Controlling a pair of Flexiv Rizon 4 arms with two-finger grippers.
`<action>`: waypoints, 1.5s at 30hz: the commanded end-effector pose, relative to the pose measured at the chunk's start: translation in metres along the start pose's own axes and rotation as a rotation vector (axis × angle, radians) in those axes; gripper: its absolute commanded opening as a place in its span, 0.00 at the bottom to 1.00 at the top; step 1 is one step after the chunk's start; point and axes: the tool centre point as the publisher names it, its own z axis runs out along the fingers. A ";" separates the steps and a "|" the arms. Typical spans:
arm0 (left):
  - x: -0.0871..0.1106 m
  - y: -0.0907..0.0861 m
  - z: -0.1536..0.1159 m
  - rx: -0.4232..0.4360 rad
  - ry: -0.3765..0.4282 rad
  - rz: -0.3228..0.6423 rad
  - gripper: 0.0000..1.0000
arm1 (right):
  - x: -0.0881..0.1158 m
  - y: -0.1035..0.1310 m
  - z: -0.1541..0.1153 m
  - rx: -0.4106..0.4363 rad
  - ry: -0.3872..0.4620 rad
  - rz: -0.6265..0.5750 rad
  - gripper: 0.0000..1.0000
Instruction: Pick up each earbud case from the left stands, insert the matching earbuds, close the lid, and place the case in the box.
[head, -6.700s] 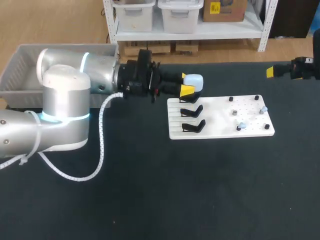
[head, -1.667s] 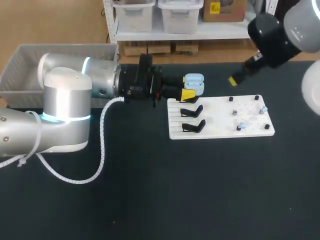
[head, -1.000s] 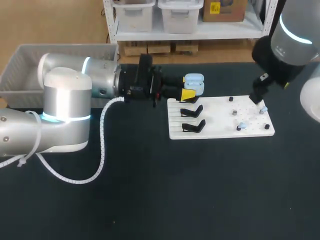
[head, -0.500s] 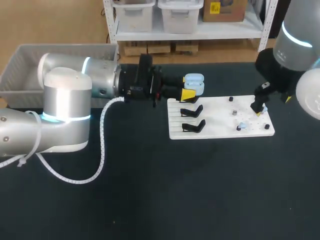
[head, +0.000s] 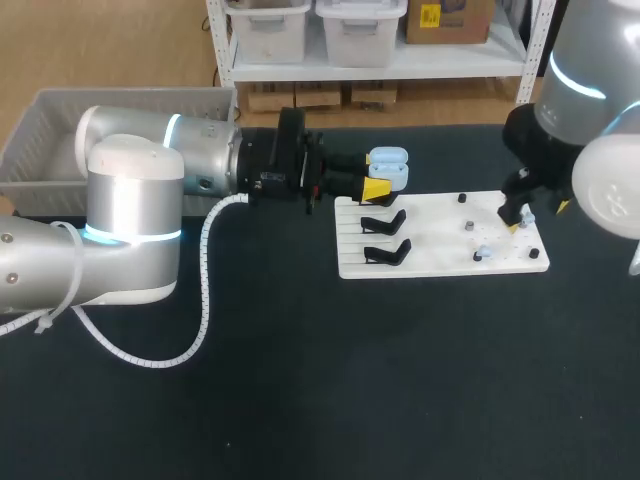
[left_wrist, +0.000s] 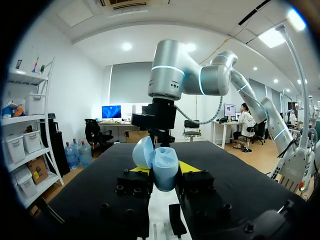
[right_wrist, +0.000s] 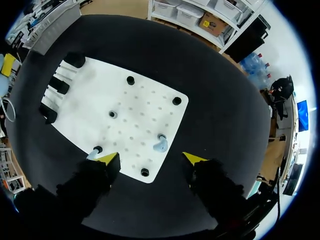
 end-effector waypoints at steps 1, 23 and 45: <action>0.001 -0.001 0.000 -0.004 -0.003 0.003 0.00 | 0.001 -0.001 0.005 0.003 -0.008 0.008 0.73; 0.001 -0.001 0.000 -0.004 -0.003 0.003 0.00 | -0.007 -0.001 0.017 0.044 -0.040 -0.003 0.42; 0.001 -0.001 0.000 -0.004 -0.003 0.003 0.00 | -0.010 -0.006 0.024 0.099 -0.062 0.017 0.37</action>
